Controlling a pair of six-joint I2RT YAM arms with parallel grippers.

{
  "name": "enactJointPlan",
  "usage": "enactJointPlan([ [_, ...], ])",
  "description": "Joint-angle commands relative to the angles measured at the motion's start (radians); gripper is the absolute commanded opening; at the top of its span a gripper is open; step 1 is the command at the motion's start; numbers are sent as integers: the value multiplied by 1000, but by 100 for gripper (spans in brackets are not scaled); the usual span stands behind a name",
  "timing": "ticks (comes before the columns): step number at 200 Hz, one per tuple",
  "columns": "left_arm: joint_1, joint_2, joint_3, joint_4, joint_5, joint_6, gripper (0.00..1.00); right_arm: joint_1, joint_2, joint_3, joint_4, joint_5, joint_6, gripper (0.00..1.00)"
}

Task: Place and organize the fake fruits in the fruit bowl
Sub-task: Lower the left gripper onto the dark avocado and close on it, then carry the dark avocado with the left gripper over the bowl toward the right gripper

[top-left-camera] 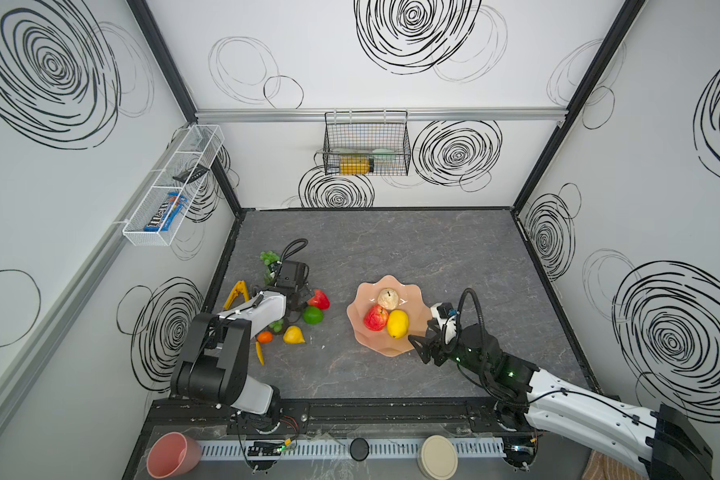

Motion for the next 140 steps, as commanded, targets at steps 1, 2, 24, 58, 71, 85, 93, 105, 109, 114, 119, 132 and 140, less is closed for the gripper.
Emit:
enactJointPlan([
  [1, -6, 21, 20, 19, 13, 1, 85, -5, -1, -10, 24, 15, 10, 87],
  [2, -6, 21, 20, 20, 13, 2, 84, -5, 0, -9, 24, 15, 10, 87],
  [24, -6, 30, 20, 29, 18, 1, 80, -5, 3, -9, 27, 16, 9, 87],
  [58, -13, 19, 9, 39, 15, -3, 70, -5, 13, -10, 30, 17, 10, 87],
  [71, -20, 8, 4, 41, 9, -5, 65, -5, 16, -9, 34, 17, 9, 87],
  [85, -29, -5, -7, 51, 5, -12, 62, -5, 22, -10, 36, 20, 9, 87],
  [93, -35, -13, -13, 54, 1, -16, 61, -5, 25, -10, 39, 21, 9, 87],
  [105, -43, -25, -21, 61, -6, -20, 59, -5, 29, -10, 42, 21, 9, 87],
  [109, -45, -29, -25, 66, -8, -21, 59, -5, 33, -10, 43, 22, 9, 87],
  [114, -47, -35, -29, 70, -10, -22, 58, -5, 34, -10, 45, 22, 9, 87],
  [119, -49, -41, -32, 71, -12, -24, 58, -5, 37, -9, 47, 23, 9, 87],
  [132, -50, -61, -42, 79, -17, -26, 57, -5, 41, -9, 50, 25, 10, 87],
  [140, -53, -78, -49, 85, -25, -29, 57, -5, 42, -9, 51, 30, 12, 87],
])
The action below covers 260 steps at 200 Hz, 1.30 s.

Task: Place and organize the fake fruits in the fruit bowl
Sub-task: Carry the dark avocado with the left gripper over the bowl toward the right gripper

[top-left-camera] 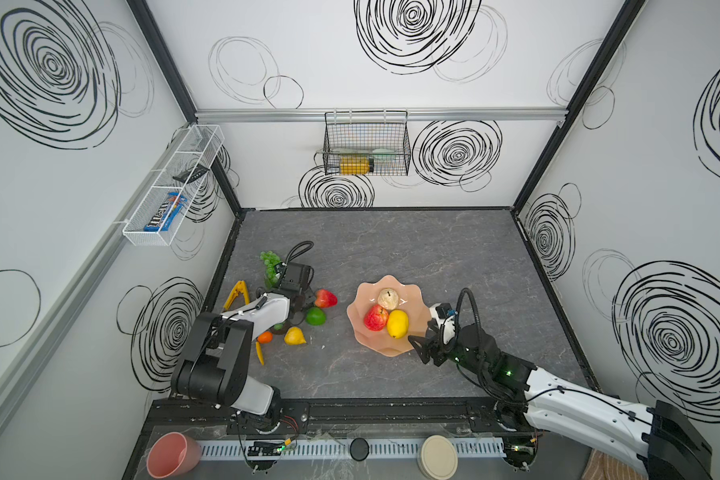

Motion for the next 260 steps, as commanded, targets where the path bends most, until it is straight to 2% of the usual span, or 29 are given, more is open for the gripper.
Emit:
enactJointPlan([
  [1, -9, -59, -21, 49, -37, -17, 57, -5, 5, -8, 40, 19, 13, 87],
  [32, -20, -197, -61, 57, -97, -38, 56, -9, -22, -4, 30, 39, 33, 87],
  [70, -56, -420, -86, 35, -131, -78, 56, -12, -70, 30, 17, 11, 66, 86],
  [91, -115, -477, -76, 18, -107, -111, 56, -13, -85, 49, 42, -25, 91, 86],
  [109, -195, -509, -92, 71, -44, -168, 56, -12, -81, 66, 76, -55, 117, 85],
  [140, -368, -514, -128, 209, 42, -308, 56, -9, -44, 85, 153, -73, 203, 85],
  [175, -514, -478, -103, 273, 32, -364, 56, 32, 13, 90, 259, -60, 283, 85],
  [217, -629, -465, -125, 363, 22, -419, 56, 117, 71, 108, 352, 17, 280, 85],
  [260, -699, -454, -124, 386, -1, -436, 57, 179, 145, 145, 380, 100, 267, 84],
])
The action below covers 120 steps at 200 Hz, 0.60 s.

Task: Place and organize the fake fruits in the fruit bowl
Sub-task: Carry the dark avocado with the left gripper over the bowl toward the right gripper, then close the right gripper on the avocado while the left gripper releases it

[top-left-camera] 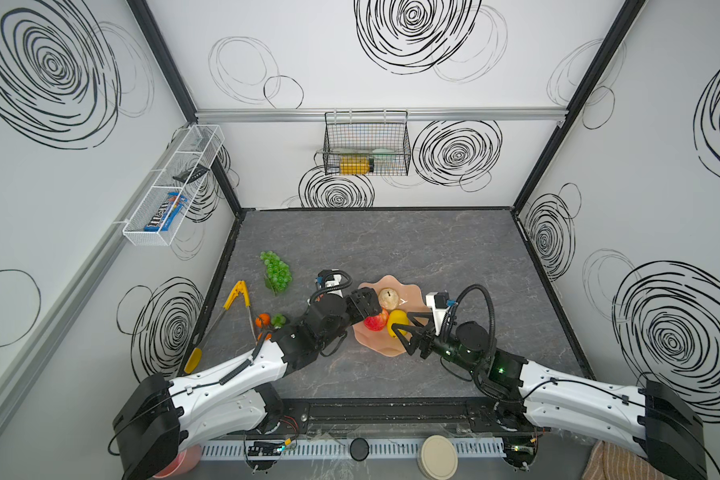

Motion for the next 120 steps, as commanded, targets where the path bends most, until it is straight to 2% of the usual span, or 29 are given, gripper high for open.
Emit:
enactJointPlan([
  [1, -27, 6, -2, 82, -29, -33, 57, 32, 26, 39, 74, 77, 5, 84],
  [49, -66, 30, -1, 110, -25, -44, 57, 60, 104, 67, 98, 142, -15, 81],
  [120, -111, 69, 6, 151, -6, -53, 57, 74, 187, 102, 123, 141, -32, 76],
])
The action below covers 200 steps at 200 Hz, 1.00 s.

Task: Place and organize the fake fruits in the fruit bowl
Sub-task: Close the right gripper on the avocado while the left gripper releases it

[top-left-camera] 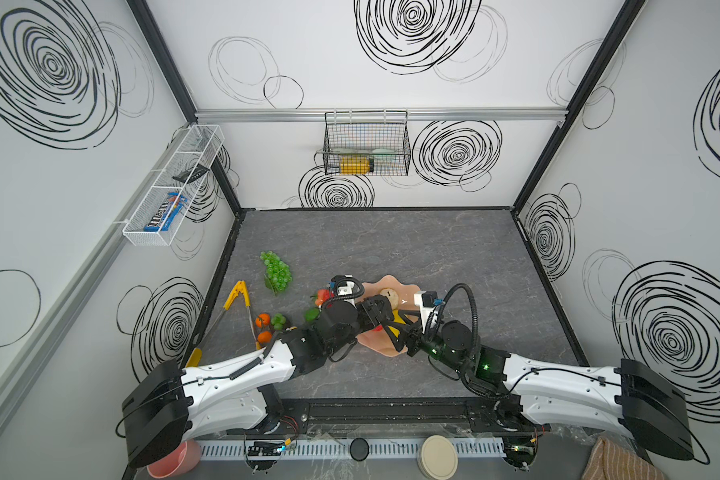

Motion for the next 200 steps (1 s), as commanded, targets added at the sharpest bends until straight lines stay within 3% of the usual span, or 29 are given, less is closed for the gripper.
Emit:
enactJointPlan([
  [1, -17, 2, 7, 77, -6, -13, 57, 9, 14, 36, 43, 23, -9, 76],
  [59, -51, 14, 2, 98, -2, -19, 58, 10, 45, 53, 49, 2, -26, 64],
  [120, -56, 11, 1, 95, -9, -9, 60, 10, 31, 50, 36, -9, -32, 38],
  [167, -37, 1, -6, 96, 8, 15, 77, 10, 18, 60, -12, 11, -28, 34],
  [200, 47, -83, -19, 30, 11, 117, 94, 9, 2, 127, -225, 34, -26, 35],
])
